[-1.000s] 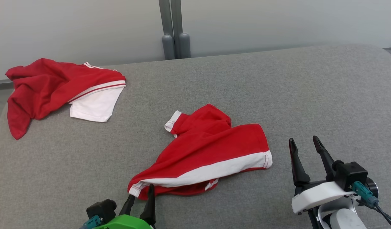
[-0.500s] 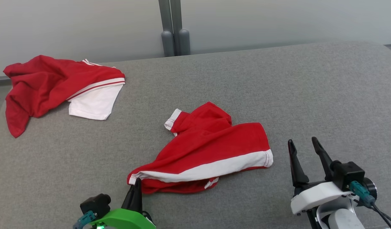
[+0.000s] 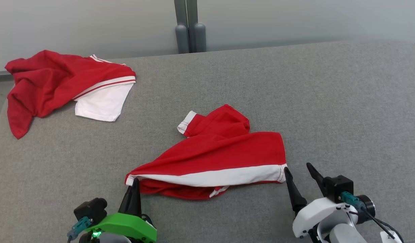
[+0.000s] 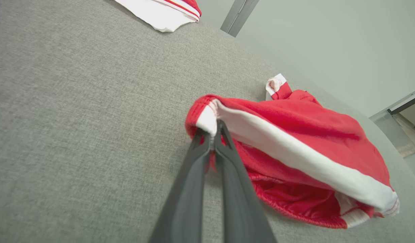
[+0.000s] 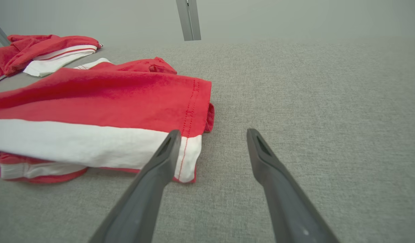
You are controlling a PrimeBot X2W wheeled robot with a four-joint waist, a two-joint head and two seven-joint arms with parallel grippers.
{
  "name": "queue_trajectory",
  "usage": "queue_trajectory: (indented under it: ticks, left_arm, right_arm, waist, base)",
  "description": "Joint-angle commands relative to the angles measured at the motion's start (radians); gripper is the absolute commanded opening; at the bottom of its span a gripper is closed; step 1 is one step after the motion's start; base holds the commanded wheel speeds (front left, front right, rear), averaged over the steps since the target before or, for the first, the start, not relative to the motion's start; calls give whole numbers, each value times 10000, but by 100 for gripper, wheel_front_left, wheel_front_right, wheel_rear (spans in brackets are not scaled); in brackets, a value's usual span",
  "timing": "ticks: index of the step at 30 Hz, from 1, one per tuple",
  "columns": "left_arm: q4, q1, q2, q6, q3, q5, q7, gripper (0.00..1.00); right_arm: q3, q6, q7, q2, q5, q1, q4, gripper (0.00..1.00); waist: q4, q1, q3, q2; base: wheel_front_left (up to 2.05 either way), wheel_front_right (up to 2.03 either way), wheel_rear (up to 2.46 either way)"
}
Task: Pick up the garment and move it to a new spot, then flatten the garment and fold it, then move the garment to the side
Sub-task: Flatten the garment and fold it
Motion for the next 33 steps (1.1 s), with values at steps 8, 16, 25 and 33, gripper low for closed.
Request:
queue_trajectory:
  ticks: [8, 16, 25, 33]
  left_arm:
    - [50, -325, 35, -101, 59, 278, -32, 0]
    - [94, -390, 23, -133, 132, 372, -33, 0]
    - [70, -337, 18, -161, 209, 432, -34, 0]
    - [94, -409, 14, -184, 229, 421, -34, 0]
  right_arm:
    - [1069, 1, -34, -13, 1087, -1054, 1362, 100]
    - [1830, 1, -32, -98, 2348, -1313, 1668, 100]
    - [2275, 1, -32, -338, 2835, -1239, 1387, 37]
    - [2682, 1, -32, -384, 3137, -1464, 1707, 10]
  waist:
    - [185, 0, 311, 0]
    - [233, 0, 372, 0]
    - [110, 0, 383, 0]
    - [48, 0, 410, 0]
  base:
    - [0, 0, 0]
    - [0, 0, 0]
    - [0, 0, 0]
    - [0, 0, 0]
